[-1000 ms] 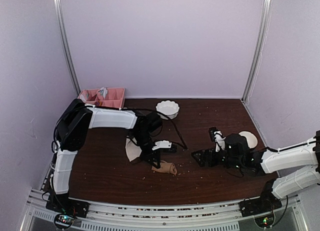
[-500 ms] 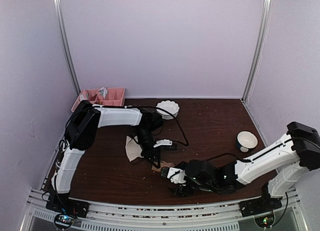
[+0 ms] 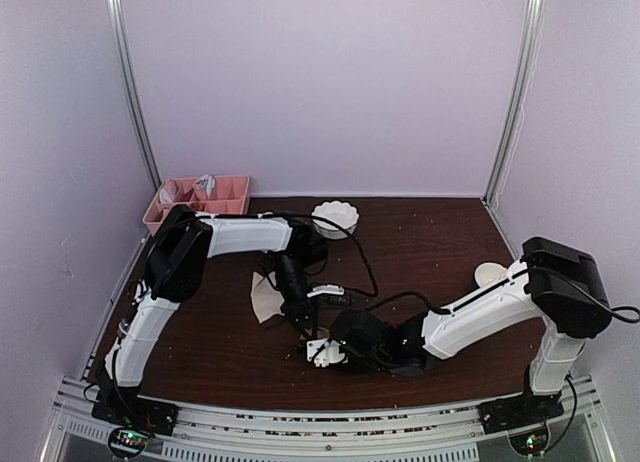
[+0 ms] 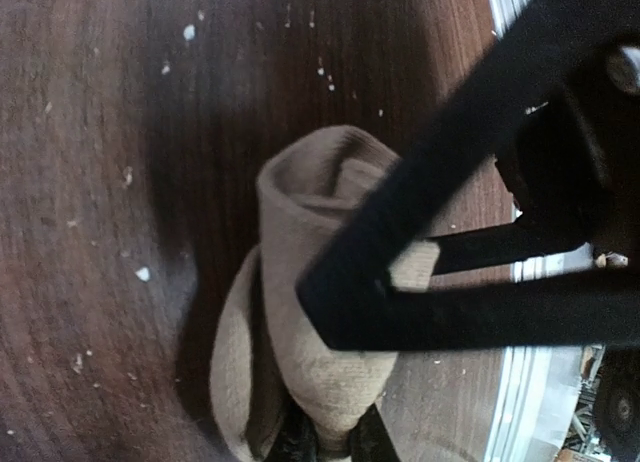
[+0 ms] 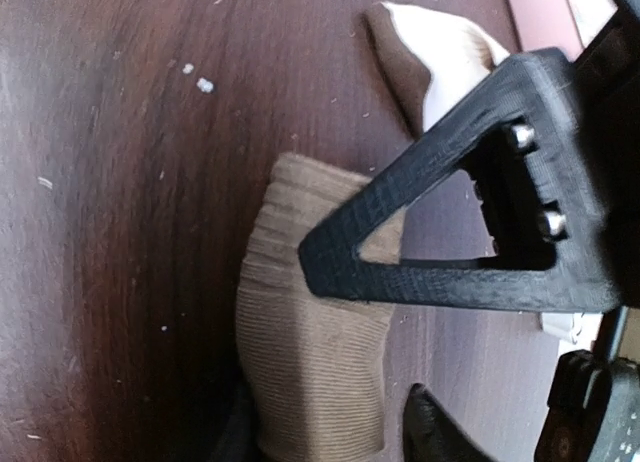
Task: Roll the socks
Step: Roll the sock at the center of the board.
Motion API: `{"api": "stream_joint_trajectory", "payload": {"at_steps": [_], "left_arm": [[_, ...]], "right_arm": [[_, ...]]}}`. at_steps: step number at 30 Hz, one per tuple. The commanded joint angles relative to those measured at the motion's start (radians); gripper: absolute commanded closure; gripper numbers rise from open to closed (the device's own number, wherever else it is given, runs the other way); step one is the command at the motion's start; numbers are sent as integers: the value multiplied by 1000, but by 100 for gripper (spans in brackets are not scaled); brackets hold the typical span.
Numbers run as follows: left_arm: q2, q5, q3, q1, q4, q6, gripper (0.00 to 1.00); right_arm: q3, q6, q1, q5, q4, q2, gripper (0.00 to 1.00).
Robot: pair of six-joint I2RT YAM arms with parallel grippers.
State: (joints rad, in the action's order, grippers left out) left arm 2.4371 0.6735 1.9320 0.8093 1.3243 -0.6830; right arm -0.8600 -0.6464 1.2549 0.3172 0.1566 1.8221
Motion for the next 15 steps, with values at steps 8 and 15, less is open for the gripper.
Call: {"api": "stream_joint_trajectory", "payload": {"at_steps": [8,15], "left_arm": [[99,-208,-52,6,32,-49,79],[46,-226,-45,-43,-61,31,68]], "right_arm": [[-76,37,-27,-50,-182,126,85],[-149,169,-27,-235,-351,146,100]]}}
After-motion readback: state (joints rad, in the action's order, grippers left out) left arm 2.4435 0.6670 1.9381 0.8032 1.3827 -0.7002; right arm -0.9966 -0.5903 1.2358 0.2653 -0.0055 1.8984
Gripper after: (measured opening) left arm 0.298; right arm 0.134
